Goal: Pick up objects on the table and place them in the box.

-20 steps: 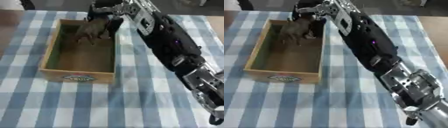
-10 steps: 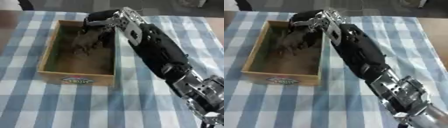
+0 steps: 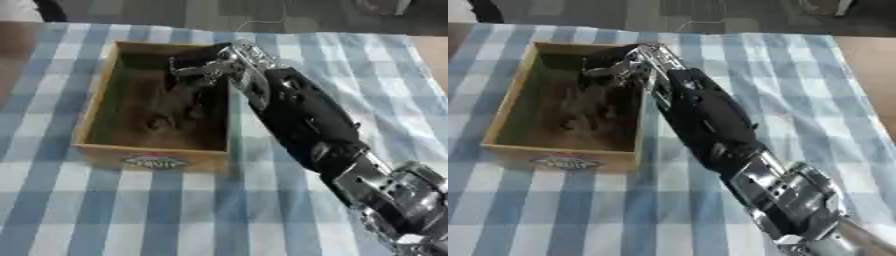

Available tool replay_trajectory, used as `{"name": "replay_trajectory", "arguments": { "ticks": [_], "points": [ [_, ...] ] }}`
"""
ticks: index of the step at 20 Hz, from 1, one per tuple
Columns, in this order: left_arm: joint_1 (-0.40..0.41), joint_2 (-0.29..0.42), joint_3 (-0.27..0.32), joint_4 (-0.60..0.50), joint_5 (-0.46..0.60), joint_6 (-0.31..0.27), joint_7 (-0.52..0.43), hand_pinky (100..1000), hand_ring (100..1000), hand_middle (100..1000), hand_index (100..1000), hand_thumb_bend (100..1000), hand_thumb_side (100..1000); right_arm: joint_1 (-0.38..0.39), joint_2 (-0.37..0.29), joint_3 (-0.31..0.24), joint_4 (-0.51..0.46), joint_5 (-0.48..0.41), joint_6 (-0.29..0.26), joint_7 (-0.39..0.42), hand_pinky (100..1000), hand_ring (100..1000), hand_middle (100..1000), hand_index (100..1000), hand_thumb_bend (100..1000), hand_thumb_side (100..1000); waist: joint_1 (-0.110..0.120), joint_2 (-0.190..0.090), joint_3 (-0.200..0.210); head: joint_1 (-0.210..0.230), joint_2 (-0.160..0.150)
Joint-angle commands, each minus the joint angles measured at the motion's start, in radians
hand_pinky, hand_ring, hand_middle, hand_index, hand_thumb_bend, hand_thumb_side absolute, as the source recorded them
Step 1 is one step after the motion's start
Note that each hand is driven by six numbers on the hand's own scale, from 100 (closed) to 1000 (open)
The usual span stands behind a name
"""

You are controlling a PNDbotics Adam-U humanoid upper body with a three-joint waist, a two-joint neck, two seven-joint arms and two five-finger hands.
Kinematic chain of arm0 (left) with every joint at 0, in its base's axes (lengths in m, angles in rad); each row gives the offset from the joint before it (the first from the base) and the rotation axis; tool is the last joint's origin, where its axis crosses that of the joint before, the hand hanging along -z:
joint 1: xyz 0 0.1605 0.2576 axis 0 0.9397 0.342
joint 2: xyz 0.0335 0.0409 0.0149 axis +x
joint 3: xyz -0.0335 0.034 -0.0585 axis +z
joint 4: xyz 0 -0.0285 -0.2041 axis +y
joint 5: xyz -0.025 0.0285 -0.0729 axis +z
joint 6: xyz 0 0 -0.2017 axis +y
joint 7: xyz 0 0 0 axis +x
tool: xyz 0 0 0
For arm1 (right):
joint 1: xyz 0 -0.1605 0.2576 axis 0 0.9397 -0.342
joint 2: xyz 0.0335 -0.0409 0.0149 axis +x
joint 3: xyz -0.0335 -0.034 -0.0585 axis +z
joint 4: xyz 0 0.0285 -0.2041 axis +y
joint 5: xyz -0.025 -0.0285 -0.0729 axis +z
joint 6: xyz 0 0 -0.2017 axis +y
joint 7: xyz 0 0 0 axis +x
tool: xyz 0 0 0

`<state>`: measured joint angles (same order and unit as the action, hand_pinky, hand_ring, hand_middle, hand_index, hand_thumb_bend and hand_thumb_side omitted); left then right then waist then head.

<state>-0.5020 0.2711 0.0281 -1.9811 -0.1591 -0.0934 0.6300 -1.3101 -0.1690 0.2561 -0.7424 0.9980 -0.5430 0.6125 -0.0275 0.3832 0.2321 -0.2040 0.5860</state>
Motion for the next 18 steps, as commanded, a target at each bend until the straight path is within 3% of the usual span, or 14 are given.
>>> {"name": "replay_trajectory", "arguments": {
  "ticks": [1,8,12,18],
  "points": [
    [-0.012,0.006,-0.002,-0.019,0.004,-0.003,-0.002,830,841,785,786,100,621,-0.02,0.001,-0.01,-0.001,0.032,-0.114,0.104,853,888,576,681,160,100,0.004,-0.02,0.002,0.0,-0.007],
    [-0.01,0.005,-0.002,-0.019,0.005,-0.003,-0.003,831,841,785,786,100,621,-0.024,0.002,-0.016,-0.003,0.075,-0.131,0.134,894,938,690,850,383,100,0.002,-0.022,0.002,0.005,-0.003],
    [-0.009,0.005,-0.002,-0.019,0.005,-0.003,-0.003,831,841,785,786,100,621,-0.029,-0.001,-0.02,-0.013,0.085,-0.131,0.141,901,946,713,906,363,100,0.003,-0.024,0.001,0.006,-0.001],
    [-0.007,0.004,-0.002,-0.019,0.006,-0.002,-0.004,832,841,785,786,100,620,-0.037,-0.004,-0.022,-0.029,0.095,-0.132,0.132,909,953,732,944,464,129,0.004,-0.028,-0.001,0.006,0.002]
  ]
}}
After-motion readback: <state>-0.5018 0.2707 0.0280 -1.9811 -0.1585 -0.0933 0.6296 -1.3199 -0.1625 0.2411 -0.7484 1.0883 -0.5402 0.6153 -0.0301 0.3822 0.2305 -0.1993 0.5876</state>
